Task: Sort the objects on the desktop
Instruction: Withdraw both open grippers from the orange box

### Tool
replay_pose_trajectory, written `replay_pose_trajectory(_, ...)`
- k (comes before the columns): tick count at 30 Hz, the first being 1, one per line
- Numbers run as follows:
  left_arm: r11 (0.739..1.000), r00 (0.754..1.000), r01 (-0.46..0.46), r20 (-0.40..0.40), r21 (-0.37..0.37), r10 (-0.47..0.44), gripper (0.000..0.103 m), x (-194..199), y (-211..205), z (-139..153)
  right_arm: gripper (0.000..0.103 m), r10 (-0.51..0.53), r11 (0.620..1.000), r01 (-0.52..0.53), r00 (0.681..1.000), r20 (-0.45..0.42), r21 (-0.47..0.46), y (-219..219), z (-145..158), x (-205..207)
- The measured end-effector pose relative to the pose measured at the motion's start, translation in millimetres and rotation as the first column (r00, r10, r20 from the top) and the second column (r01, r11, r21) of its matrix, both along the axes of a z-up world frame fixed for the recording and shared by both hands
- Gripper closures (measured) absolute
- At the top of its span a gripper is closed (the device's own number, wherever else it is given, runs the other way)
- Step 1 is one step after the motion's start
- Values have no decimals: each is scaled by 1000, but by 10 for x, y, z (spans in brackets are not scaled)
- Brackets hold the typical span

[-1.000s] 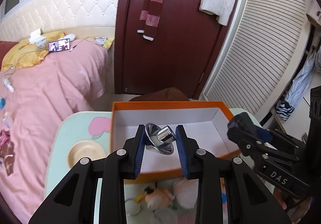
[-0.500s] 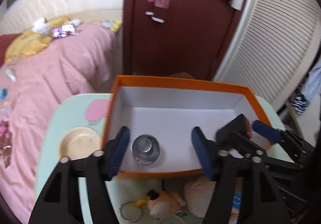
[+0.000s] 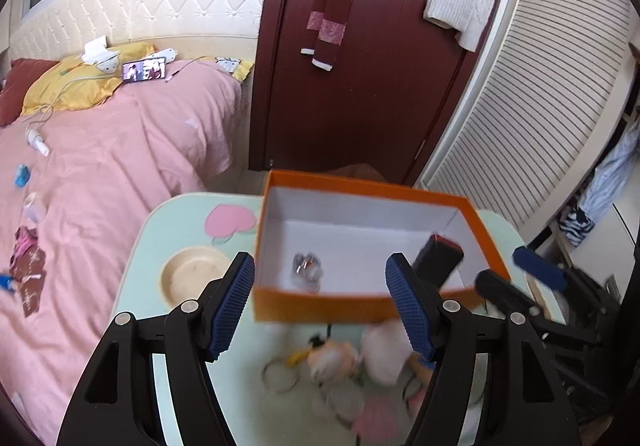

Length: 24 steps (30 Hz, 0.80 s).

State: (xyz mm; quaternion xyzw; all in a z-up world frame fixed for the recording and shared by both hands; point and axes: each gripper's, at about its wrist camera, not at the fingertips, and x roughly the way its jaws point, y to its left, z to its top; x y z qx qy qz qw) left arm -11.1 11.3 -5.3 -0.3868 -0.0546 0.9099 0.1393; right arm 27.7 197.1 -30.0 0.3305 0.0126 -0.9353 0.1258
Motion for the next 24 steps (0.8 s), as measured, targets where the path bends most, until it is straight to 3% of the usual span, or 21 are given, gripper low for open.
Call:
replay_pose_trajectory(5, 999, 998, -29, 56, -22, 30, 30, 336, -217, -131, 32, 16, 999, -17, 1000, 24, 32, 69, -6, 315)
replay_pose_trajectory(11, 994, 984, -111, 139, -6, 111, 30, 642, -435, -482, 32, -24, 997, 17, 994, 110, 71, 215, -271, 681)
replay_pose_trajectory(19, 994, 978, -65, 194, -90, 81, 28, 706, -311, -733, 32, -80, 995, 64, 967, 244, 72, 299, -594, 771)
replay_pose_trajectory(21, 992, 975, -52, 208, -111, 75, 19, 721, -280, -795, 32, -88, 995, 69, 955, 283, 76, 299, -673, 750)
replay_pose_trajectory(24, 983, 979, -29, 195, -181, 65, 14, 712, -163, -851, 23, -102, 991, 72, 954, 281, 114, 269, -723, 744)
